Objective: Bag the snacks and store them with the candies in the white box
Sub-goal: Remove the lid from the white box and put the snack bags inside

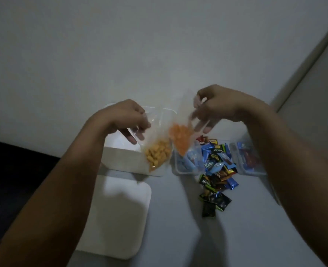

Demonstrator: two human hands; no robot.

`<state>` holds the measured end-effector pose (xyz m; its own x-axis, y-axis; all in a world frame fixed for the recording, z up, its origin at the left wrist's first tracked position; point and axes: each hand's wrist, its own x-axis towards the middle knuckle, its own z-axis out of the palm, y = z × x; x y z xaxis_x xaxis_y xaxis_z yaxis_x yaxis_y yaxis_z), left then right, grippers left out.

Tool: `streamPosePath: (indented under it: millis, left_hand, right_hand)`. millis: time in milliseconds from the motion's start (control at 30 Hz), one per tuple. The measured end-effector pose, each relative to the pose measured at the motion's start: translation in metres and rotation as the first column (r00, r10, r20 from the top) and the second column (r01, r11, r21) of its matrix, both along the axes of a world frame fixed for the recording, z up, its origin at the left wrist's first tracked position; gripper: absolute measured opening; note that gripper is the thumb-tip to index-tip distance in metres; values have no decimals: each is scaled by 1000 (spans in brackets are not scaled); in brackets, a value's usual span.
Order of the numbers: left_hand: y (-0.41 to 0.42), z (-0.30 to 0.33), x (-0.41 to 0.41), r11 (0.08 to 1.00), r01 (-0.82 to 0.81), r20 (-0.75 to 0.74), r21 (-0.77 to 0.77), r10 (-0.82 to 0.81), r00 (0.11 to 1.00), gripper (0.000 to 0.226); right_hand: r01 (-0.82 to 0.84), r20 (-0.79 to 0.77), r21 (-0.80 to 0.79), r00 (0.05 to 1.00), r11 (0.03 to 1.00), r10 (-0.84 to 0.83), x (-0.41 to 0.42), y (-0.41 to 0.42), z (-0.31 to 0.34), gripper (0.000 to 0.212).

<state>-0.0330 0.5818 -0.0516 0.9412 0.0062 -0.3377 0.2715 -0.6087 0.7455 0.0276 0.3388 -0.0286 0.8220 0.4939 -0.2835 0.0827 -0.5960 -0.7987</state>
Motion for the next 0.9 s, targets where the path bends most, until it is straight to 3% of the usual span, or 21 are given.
streamPosePath:
  millis: [233, 300, 500, 700, 800, 900]
  left_hand:
    - [16, -25, 37, 973, -229, 120, 25, 224, 967, 7]
    - [21, -48, 45, 963, -263, 107, 57, 256, 961, 9]
    - [21, -116, 56, 968, -193, -43, 162, 202, 978, 11]
    - [12, -148, 69, 974, -111, -143, 198, 141, 980, 12]
    - [11, -154, 77, 979, -27, -257, 202, 80, 963, 7]
    - [10, -155, 81, 995, -60, -351, 74, 82, 933, 19]
  right_hand:
    - [148, -19, 94, 989, 984, -147, 7, 77, -44, 17]
    - [193, -7, 36, 981, 981, -192, 11, 93, -67, 20]
    - [229, -11, -199, 972, 953, -235, 20, 119, -116, 58]
    - [199, 23, -358, 979, 912, -205, 27, 130, -136, 49]
    - [136, -53, -402, 984, 906, -171, 30, 129, -141, 43]
    - [82, -56, -436, 992, 896, -117, 34, 127, -143, 28]
